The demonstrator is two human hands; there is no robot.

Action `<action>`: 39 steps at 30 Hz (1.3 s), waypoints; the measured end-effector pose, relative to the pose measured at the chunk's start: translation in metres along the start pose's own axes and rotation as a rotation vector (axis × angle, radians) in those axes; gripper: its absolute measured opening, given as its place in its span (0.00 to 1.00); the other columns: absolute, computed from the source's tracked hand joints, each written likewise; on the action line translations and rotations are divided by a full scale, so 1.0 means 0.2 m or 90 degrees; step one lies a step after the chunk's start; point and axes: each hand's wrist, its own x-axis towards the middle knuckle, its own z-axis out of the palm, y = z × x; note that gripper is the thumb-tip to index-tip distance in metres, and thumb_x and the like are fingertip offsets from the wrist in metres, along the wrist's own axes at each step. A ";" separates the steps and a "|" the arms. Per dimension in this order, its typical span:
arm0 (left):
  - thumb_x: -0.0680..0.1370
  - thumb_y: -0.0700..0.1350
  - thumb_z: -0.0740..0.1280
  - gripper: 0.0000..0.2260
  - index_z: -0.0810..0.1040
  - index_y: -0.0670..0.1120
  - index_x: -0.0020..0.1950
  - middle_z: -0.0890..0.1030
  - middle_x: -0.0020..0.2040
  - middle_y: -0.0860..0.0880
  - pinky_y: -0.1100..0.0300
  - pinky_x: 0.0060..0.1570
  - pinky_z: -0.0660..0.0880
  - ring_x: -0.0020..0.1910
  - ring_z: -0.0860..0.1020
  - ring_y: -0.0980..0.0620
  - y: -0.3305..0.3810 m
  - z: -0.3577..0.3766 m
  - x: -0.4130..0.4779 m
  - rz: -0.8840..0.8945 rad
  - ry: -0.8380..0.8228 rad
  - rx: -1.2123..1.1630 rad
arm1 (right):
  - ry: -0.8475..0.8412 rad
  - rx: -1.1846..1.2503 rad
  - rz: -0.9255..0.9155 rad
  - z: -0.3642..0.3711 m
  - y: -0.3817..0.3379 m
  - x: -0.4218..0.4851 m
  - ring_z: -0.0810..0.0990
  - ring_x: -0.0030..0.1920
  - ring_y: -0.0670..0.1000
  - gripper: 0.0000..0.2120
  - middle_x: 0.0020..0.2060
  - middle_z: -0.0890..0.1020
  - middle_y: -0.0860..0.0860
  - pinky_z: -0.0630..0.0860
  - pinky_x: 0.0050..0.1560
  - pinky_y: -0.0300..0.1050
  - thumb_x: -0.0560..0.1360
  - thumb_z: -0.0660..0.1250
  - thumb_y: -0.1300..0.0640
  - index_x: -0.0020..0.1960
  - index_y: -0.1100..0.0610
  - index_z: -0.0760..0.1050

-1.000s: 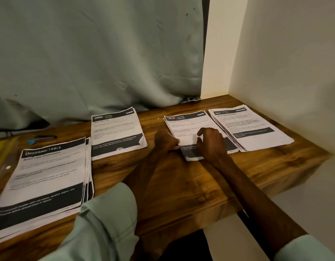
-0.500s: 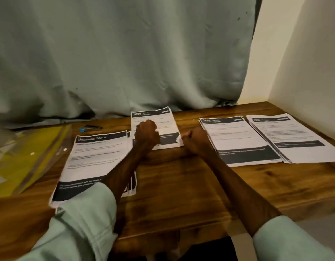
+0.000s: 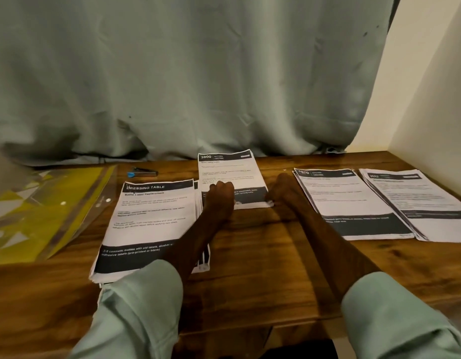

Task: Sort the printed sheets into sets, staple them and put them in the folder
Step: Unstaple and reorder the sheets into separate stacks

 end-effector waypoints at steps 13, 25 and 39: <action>0.80 0.44 0.71 0.18 0.73 0.40 0.68 0.75 0.66 0.38 0.49 0.64 0.73 0.65 0.74 0.39 0.03 -0.04 0.03 -0.023 -0.034 0.017 | -0.108 0.181 0.073 -0.08 -0.07 -0.06 0.71 0.70 0.69 0.21 0.68 0.72 0.71 0.72 0.42 0.44 0.76 0.66 0.73 0.68 0.74 0.69; 0.78 0.47 0.74 0.21 0.74 0.41 0.67 0.77 0.65 0.39 0.49 0.62 0.74 0.64 0.75 0.40 0.03 -0.08 0.03 -0.039 -0.060 0.008 | -0.168 0.251 0.120 -0.05 0.01 0.13 0.80 0.53 0.63 0.20 0.61 0.79 0.67 0.80 0.54 0.55 0.74 0.71 0.71 0.65 0.71 0.73; 0.76 0.50 0.76 0.23 0.74 0.41 0.65 0.77 0.64 0.41 0.50 0.61 0.75 0.64 0.75 0.42 0.01 -0.07 -0.01 -0.093 -0.050 -0.086 | -0.099 0.354 0.071 0.05 0.14 0.18 0.87 0.47 0.58 0.11 0.48 0.87 0.55 0.82 0.55 0.62 0.73 0.77 0.59 0.53 0.60 0.82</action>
